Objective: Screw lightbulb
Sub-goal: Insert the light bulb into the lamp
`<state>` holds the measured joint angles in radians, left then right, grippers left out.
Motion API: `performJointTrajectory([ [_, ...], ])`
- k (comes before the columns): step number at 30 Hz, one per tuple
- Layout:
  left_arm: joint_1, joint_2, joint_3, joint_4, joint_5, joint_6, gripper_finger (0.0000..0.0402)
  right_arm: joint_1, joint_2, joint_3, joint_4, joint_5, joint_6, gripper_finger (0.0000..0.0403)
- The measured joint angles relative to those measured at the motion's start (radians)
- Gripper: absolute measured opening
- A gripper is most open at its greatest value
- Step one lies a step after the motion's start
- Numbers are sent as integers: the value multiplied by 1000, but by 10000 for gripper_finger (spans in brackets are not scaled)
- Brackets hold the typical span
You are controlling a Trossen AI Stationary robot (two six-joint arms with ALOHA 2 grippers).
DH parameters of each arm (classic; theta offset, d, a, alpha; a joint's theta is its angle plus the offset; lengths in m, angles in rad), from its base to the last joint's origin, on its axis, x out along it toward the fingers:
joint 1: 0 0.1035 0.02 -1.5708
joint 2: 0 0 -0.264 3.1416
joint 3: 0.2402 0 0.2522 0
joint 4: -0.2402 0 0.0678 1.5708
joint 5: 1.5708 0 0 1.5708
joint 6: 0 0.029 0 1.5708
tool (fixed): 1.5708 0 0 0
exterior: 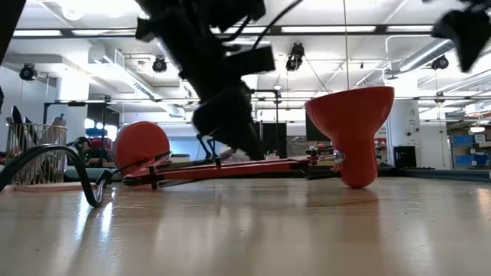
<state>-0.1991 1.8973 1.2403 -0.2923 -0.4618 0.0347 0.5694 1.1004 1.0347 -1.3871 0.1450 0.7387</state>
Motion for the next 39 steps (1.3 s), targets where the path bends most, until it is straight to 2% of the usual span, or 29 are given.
performJointTrajectory([
  [5,-72,-2,86,-54,-136,-64,277,-28,69,-31,-61,-176,-42,343],
  [8,-126,-2,116,-57,-217,-102,277,-65,114,-61,-61,-234,-102,345],
  [12,-194,-2,127,-65,-244,-180,277,-130,171,-112,-63,-241,-193,345],
  [16,-252,-2,125,-149,-291,-296,277,-204,240,-152,-63,-240,-263,345],
  [20,-287,-4,123,-240,-288,-368,277,-267,308,-193,-63,-233,-357,345],
  [30,-342,-17,128,-259,-290,-546,274,-280,380,-228,-67,-259,-411,319],
  [35,-384,-17,233,-256,-296,-571,268,-279,379,-228,-66,-259,-400,305],
  [39,-380,-17,374,-243,-397,-503,264,-280,383,-228,-58,-259,-401,295],
])
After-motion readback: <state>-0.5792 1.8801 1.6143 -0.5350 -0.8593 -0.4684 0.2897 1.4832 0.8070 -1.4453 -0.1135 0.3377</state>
